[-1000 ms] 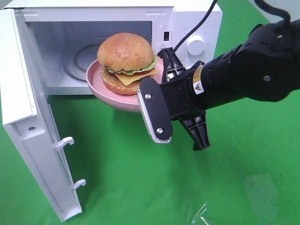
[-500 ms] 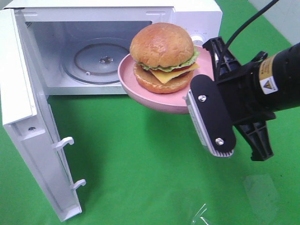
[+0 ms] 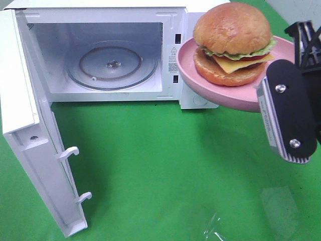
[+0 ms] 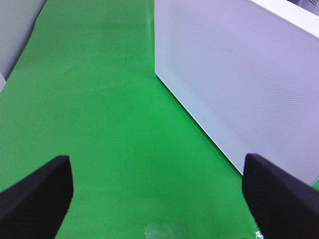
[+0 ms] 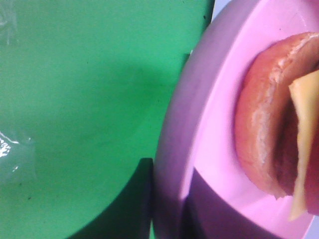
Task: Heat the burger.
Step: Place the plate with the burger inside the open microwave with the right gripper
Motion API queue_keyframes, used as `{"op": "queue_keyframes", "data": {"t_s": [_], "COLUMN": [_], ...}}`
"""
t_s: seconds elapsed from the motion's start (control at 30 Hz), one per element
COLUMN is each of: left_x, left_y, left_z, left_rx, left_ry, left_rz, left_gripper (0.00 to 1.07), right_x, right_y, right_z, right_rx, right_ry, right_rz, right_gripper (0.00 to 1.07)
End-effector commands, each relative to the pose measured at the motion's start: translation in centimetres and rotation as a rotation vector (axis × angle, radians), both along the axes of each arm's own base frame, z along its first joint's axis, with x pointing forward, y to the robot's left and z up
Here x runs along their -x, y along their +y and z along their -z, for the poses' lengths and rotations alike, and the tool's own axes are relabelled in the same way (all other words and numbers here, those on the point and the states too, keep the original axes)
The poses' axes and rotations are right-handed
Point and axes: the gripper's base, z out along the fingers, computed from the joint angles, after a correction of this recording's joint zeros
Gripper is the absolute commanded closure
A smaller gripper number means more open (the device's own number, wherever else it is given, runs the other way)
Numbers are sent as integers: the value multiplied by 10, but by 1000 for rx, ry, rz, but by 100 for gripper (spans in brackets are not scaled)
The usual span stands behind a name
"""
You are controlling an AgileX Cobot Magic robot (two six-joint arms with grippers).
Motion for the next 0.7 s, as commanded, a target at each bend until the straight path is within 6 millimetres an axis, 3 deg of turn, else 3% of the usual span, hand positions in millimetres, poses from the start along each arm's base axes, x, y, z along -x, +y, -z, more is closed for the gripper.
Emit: {"op": "queue_keyframes", "data": {"t_s": [0.03,0.7], "left_x": [2,2], "left_y": [0,0], "left_z": [0,0], "left_rx": [5,5], "left_ry": [-31,-31], "left_rz": [-4,-4], "left_gripper": [22,22], "right_x": [2,8], "right_y": [-8,-36], "right_z": [-11,-9], "right_rx": [-27,-80], "right_ry": [-61,-2], "right_rz": [58,556], "right_gripper": [107,107]}}
